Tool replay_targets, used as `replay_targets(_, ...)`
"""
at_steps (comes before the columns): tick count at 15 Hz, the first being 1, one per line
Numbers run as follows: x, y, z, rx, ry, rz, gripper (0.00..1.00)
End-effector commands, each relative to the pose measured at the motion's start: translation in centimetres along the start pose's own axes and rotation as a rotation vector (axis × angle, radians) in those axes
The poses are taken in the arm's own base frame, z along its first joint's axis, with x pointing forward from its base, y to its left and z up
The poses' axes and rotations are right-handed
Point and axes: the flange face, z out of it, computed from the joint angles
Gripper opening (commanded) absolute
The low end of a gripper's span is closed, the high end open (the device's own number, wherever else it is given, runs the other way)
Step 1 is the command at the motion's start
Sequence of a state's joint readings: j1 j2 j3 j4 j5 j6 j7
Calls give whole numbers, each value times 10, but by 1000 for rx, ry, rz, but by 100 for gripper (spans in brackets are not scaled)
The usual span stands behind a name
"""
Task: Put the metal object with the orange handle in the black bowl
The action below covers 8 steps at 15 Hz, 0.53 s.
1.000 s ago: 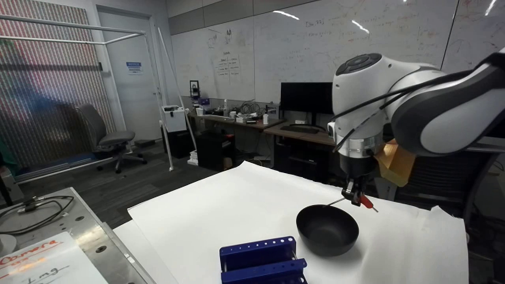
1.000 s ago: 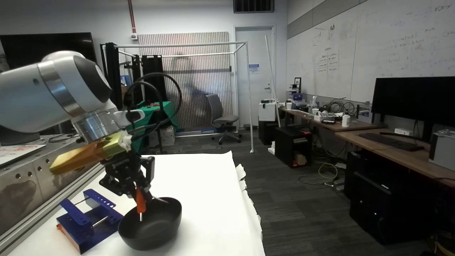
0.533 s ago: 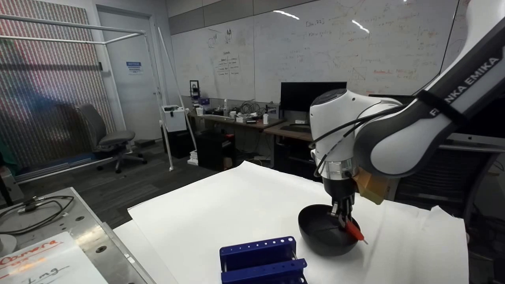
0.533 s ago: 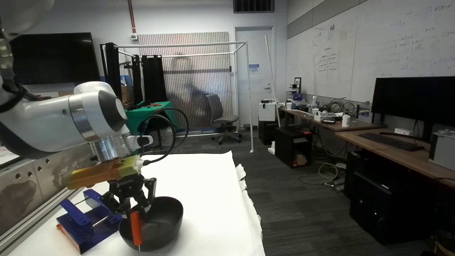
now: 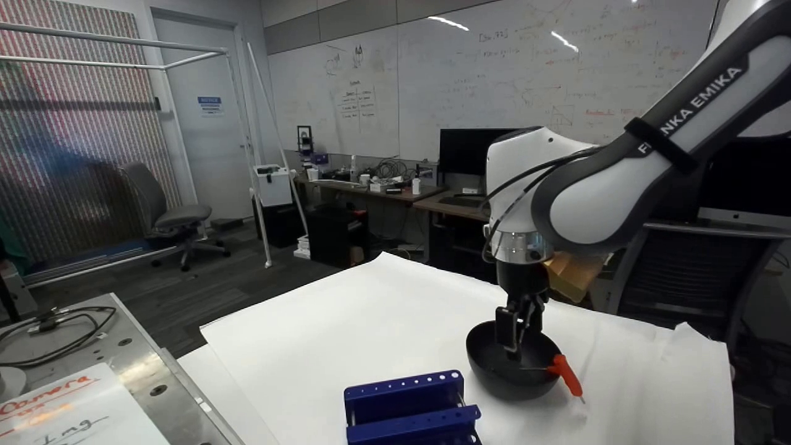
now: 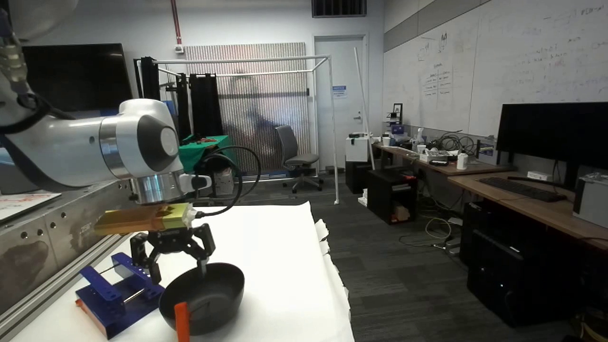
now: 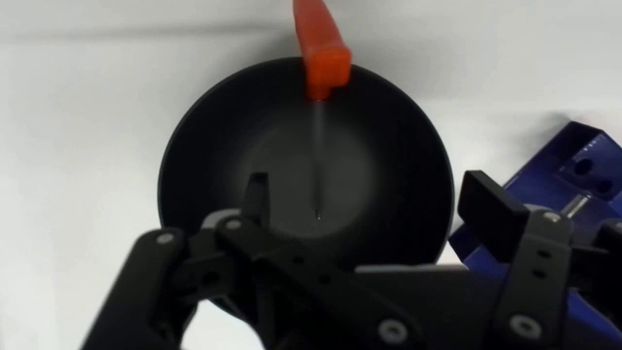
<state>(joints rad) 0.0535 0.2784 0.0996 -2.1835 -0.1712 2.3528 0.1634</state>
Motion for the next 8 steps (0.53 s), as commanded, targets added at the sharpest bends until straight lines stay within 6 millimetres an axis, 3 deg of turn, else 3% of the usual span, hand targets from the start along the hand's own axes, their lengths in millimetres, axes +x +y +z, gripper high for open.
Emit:
replay_targets(1, -15, 4, -41, 85, 71, 40, 100)
replay_targets(5, -30, 9, -73, 200, 72, 131, 99)
replay_targets(6, -14, 4, -55, 151, 60, 114, 99)
replay_targets(8, -21, 6, -66, 180, 67, 131, 100)
